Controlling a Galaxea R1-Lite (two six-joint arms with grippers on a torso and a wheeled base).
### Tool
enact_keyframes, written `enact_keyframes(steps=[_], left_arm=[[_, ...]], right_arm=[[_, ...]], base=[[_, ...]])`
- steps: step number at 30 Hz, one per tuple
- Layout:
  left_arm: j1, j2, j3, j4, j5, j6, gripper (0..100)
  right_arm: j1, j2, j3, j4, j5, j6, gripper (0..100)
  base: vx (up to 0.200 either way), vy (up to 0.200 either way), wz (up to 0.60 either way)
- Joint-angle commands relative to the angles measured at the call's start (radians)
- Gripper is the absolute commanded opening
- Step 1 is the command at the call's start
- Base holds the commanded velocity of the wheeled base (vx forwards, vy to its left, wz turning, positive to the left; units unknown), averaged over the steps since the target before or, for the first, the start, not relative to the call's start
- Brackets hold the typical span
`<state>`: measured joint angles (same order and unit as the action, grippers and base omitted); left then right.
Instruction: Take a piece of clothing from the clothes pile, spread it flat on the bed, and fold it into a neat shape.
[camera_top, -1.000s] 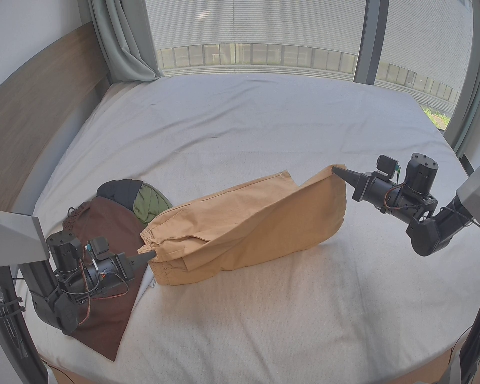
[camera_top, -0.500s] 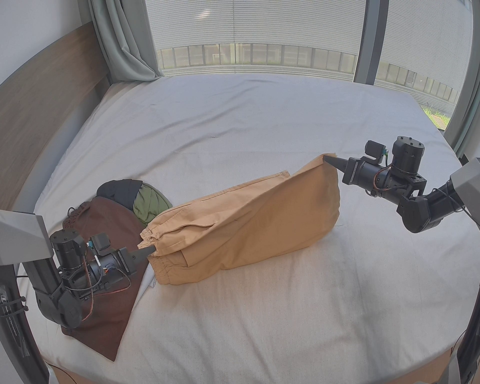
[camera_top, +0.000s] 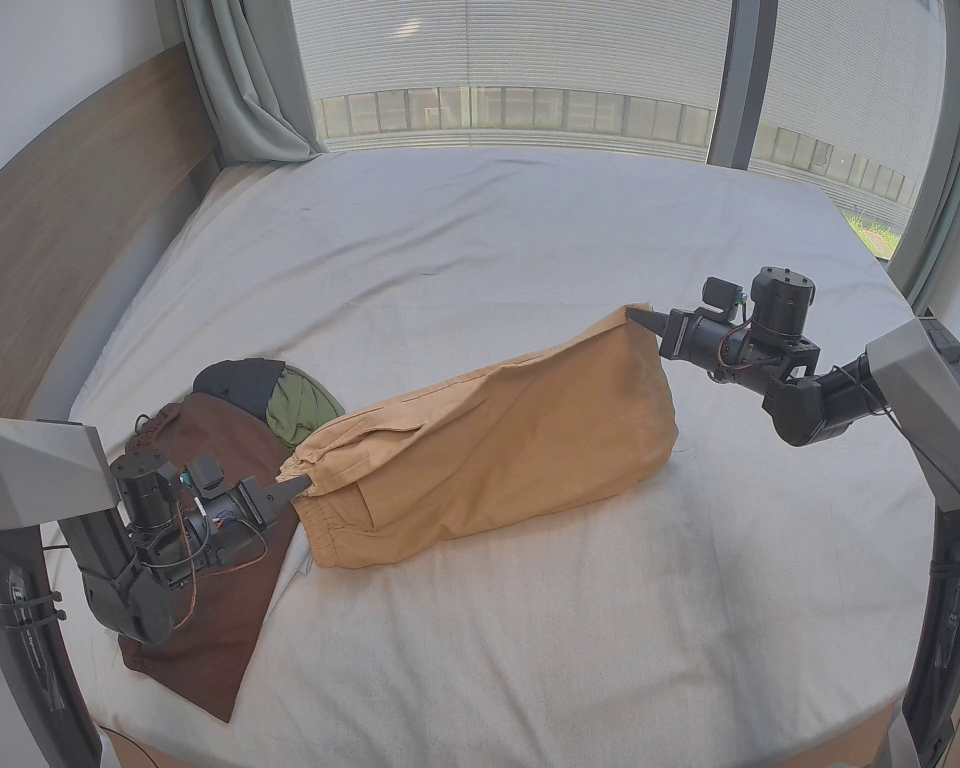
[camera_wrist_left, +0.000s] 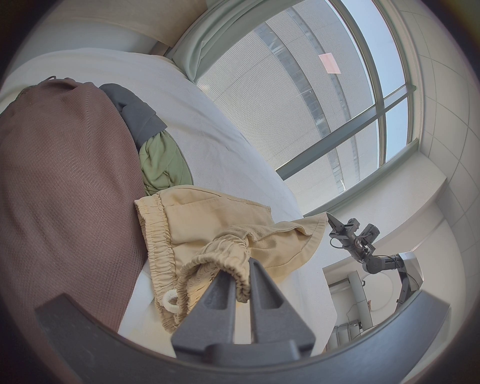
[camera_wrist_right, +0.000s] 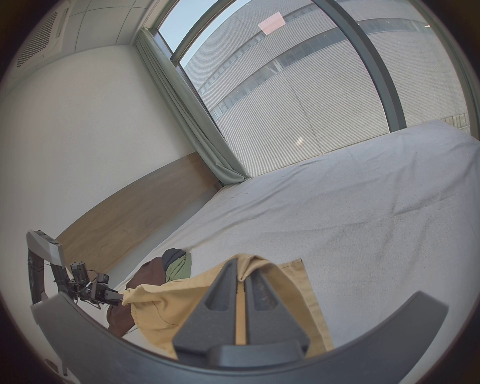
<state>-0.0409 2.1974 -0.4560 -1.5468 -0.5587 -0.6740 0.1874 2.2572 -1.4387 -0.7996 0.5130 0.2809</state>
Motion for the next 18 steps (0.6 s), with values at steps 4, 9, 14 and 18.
enact_keyframes(steps=[4, 9, 14, 18], left_arm=[[0.001, 0.045, -0.044, -0.001, 0.022, -0.009, 0], [0.001, 0.082, -0.075, -0.001, 0.063, -0.009, 0], [0.004, 0.107, -0.098, -0.001, 0.077, -0.009, 0], [0.003, 0.11, -0.112, -0.001, 0.077, -0.009, 0]], right_arm=[[0.001, 0.111, -0.117, 0.008, -0.014, 0.0, 0], [0.001, 0.148, -0.178, 0.048, -0.036, 0.0, 0], [-0.002, 0.216, -0.267, 0.053, -0.044, 0.0, 0], [-0.002, 0.226, -0.282, 0.072, -0.044, 0.0, 0]], base=[[0.0, 0.0, 0.0], [0.0, 0.0, 0.0], [0.0, 0.0, 0.0], [0.0, 0.0, 0.0]])
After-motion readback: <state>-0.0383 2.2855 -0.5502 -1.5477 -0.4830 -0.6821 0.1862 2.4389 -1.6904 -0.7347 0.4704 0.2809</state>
